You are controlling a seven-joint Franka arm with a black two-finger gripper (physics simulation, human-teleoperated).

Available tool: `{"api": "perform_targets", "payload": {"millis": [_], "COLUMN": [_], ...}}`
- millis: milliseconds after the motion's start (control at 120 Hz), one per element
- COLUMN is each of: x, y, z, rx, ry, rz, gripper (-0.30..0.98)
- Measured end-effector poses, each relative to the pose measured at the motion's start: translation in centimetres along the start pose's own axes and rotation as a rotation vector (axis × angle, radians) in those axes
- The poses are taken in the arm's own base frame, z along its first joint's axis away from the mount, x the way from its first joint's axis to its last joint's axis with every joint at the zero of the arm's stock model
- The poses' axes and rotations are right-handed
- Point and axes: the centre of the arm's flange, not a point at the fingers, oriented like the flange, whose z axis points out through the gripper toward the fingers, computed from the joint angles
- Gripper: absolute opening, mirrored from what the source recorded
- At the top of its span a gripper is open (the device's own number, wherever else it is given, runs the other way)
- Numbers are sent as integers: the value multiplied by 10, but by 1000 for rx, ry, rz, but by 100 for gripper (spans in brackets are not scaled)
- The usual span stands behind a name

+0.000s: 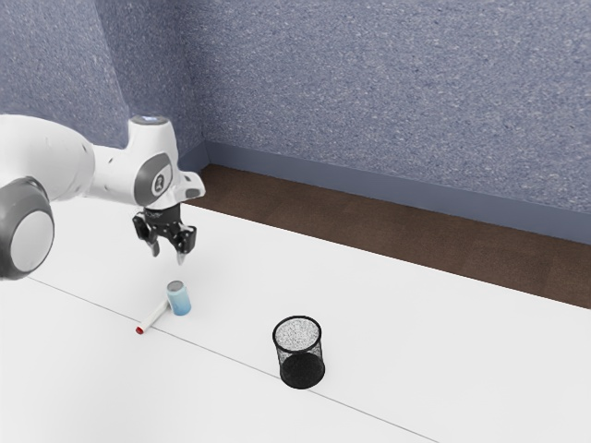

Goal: Put the marker into the pen holder.

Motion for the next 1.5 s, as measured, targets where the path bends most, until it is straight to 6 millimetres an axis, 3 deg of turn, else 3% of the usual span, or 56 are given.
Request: {"api": "perform_targets", "payload": {"millis": [83,200,358,700,800,983,1500], "x": [3,5,3,7,-8,-26,-46], "y": [3,6,7,23,24,21,27], "z": [15,20,33,28,37,35,48], "rx": [-11,-39,-61,-92,-101,-109,-118], "ry": [3,22,24,68,42,37,33], "rz": [6,6,6,42,45,51,68], "gripper": [41,39,29,17,16,15,11]}}
